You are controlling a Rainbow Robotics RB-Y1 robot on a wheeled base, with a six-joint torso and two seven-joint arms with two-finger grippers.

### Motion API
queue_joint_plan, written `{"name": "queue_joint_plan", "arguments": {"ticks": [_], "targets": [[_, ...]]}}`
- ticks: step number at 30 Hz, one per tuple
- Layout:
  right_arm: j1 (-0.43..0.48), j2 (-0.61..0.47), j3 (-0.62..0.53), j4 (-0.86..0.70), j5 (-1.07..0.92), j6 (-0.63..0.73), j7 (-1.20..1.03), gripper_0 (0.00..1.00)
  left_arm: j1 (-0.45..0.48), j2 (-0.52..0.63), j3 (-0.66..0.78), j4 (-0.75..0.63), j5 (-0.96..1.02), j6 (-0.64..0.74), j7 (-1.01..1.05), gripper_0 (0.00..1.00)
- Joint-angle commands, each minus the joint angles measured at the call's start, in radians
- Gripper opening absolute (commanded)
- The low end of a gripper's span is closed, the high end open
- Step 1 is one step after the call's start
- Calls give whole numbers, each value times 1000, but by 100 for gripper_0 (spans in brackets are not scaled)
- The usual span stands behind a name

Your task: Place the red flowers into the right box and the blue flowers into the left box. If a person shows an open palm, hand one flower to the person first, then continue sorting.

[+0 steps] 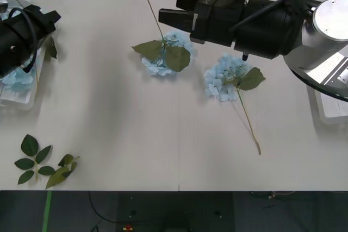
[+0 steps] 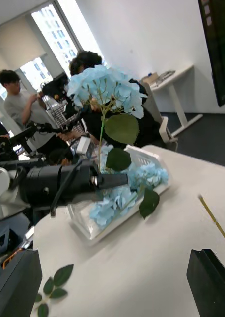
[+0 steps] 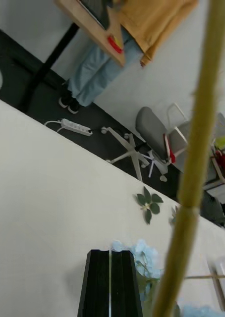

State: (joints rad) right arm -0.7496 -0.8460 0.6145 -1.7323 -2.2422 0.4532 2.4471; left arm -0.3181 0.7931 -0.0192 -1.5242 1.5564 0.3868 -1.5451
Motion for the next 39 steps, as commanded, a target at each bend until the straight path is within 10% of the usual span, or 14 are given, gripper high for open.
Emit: {"name": "queue_joint_plan", "arguments": {"ticks": [1,21,24,25,28,39], "targets": [[-46,-96,4,-32,125,90,-172,86,10,140,55,134,151,-14,-18,0],[-48,-185,-58,-26,848,749,-787,87,28,247,36,372,410,-9,-59,3],[-46,-160,-58,-7,934,817,-812,86,28,247,19,372,410,-9,-67,44],[-46,-134,-58,14,978,835,-810,87,28,247,12,372,410,-9,-73,74],[-46,-85,-58,62,1052,842,-812,87,28,247,-4,372,410,-9,-82,99],[-43,22,11,198,1244,852,-821,87,45,247,12,372,481,-22,-104,100]]}}
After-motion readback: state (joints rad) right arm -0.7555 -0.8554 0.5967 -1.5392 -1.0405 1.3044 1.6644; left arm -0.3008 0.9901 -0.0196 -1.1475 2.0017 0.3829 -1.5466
